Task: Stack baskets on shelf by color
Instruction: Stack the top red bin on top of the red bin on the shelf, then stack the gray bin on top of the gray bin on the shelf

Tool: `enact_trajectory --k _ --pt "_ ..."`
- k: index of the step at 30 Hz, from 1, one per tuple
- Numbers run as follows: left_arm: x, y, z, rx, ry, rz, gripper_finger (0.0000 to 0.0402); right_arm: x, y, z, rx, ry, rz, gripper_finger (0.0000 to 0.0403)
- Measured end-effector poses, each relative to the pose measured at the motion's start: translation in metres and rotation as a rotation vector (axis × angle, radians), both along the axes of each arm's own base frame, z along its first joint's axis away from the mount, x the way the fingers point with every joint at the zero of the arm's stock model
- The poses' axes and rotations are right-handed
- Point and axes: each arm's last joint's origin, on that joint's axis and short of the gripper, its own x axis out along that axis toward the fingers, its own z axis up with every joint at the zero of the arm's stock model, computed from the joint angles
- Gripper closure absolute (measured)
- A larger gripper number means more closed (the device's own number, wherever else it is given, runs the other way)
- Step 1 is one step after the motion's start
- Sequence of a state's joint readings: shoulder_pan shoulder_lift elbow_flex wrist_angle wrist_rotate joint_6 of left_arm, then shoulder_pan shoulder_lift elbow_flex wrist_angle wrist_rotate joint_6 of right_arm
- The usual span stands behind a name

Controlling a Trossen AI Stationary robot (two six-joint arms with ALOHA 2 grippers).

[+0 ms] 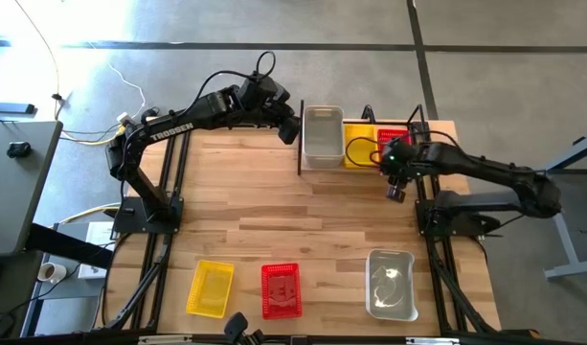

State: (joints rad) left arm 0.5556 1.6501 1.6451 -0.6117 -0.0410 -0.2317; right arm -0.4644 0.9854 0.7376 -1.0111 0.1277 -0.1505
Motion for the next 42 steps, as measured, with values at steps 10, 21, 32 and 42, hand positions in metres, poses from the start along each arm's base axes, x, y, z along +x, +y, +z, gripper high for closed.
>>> enact_trajectory --k 10,21,32,42 --pt "0.0 0.0 0.0 0.0 0.0 0.0 0.0284 0.013 -0.011 -0.016 -0.076 0.135 -0.095 0.0329" --pt "-0.001 -0.001 -0.001 0.008 0.027 -0.016 0.0284 0.013 -0.009 -0.013 -0.037 0.096 -0.168 0.0329" --pt "-0.008 -0.008 -0.013 -0.106 0.143 -0.091 0.0284 0.019 0.014 0.042 0.122 -0.005 -0.37 0.0329" --pt "-0.003 -0.033 -0.02 -0.065 0.282 -0.273 0.0284 0.033 0.068 0.056 0.44 -0.071 -0.41 0.0329"
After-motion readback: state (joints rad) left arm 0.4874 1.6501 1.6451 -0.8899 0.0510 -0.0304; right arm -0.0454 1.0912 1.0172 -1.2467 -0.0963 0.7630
